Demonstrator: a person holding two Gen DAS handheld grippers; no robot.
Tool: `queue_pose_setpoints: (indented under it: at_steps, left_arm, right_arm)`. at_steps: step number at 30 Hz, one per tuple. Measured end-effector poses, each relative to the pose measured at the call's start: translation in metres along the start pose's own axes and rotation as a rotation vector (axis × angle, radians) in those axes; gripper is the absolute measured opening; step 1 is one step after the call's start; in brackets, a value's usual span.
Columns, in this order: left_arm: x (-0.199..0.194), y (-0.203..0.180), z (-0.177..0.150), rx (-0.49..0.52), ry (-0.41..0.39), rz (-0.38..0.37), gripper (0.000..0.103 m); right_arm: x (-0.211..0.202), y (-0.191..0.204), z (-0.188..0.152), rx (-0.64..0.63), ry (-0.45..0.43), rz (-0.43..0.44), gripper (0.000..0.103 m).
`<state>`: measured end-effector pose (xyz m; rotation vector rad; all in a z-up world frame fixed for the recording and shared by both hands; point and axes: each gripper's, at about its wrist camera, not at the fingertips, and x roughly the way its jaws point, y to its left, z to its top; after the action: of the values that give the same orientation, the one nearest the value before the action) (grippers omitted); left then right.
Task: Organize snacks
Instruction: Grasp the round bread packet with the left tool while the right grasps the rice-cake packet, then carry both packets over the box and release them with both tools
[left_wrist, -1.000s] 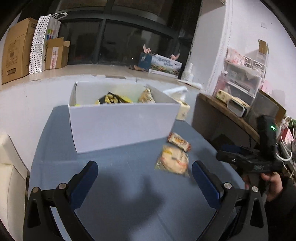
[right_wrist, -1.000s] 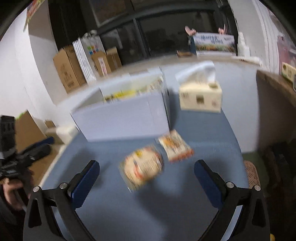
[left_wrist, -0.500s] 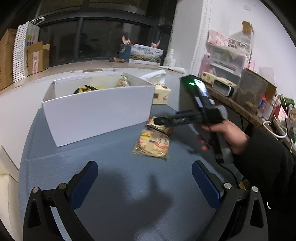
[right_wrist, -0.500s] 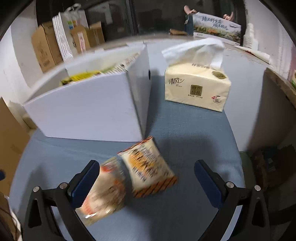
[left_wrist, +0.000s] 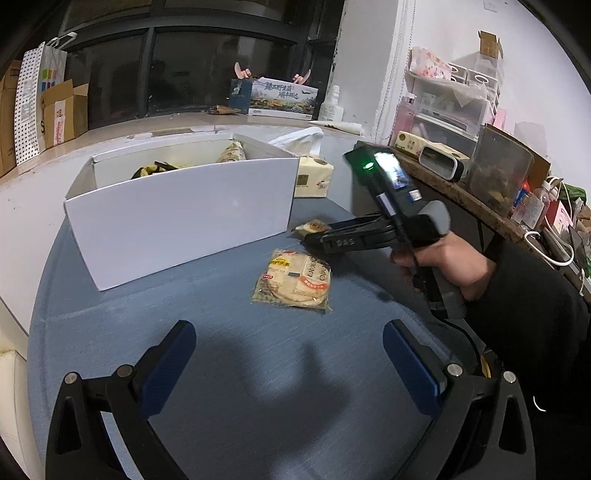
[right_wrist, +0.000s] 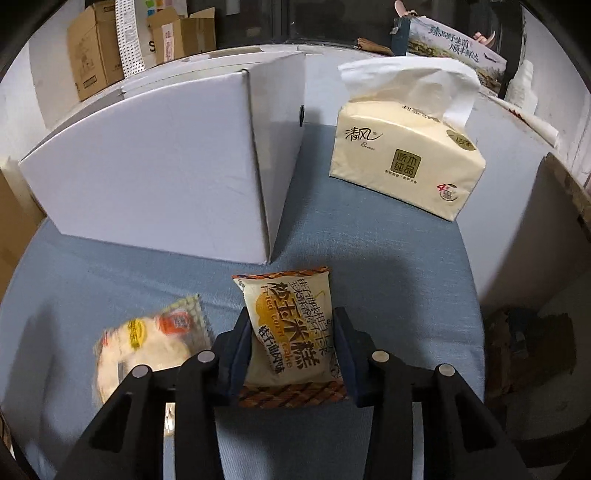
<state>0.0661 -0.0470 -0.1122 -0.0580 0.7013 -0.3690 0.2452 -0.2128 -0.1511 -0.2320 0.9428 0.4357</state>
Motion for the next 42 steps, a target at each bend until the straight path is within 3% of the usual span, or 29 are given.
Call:
queue_pose_setpoints:
  at_steps: [6,14,19,22,29,33,35,36,37,39,42]
  left_arm:
    - [0.025,-0.010,0.020,0.061,0.032,-0.037,0.103]
    - [0.078,-0.024,0.050,0.111,0.105,-0.079,0.103]
    - [0.120,-0.029,0.061,0.176,0.138,-0.053,0.103]
    - [0.142,-0.024,0.064,0.156,0.182,-0.054,0.103]
    - [0.168,-0.020,0.053,0.164,0.264,-0.027,0.103]
    - [0.177,-0.025,0.044,0.231,0.283,0.003,0.103]
    - [0.176,-0.023,0.044,0.227,0.285,-0.002,0.101]
    - [0.175,-0.023,0.045,0.230,0.283,-0.006,0.093]
    - [0.170,-0.021,0.047,0.232,0.264,-0.007,0.078]
    - [0.168,-0.017,0.049,0.205,0.283,0.004,0.078]
    - [0.150,-0.012,0.046,0.193,0.241,0.001,0.078]
  right_arm:
    - [-0.057,-0.003,-0.019,0.063,-0.115,0.057,0.045]
    - [-0.139,-0.008,-0.073,0.149,-0.217,0.117,0.045]
    - [-0.156,-0.022,-0.098,0.240,-0.214,0.146,0.045]
    - [-0.168,-0.025,-0.106,0.242,-0.230,0.122,0.045]
    - [-0.180,-0.031,-0.119,0.270,-0.254,0.115,0.045]
    - [-0.177,-0.029,-0.122,0.290,-0.243,0.156,0.045]
    - [-0.175,-0.025,-0.121,0.276,-0.243,0.151,0.045]
    - [-0.174,-0.023,-0.121,0.269,-0.240,0.149,0.045]
    - [-0.173,-0.022,-0.121,0.269,-0.237,0.152,0.045]
    - [-0.170,-0.020,-0.121,0.267,-0.230,0.149,0.045]
    - [-0.170,-0.017,-0.122,0.266,-0.228,0.161,0.045]
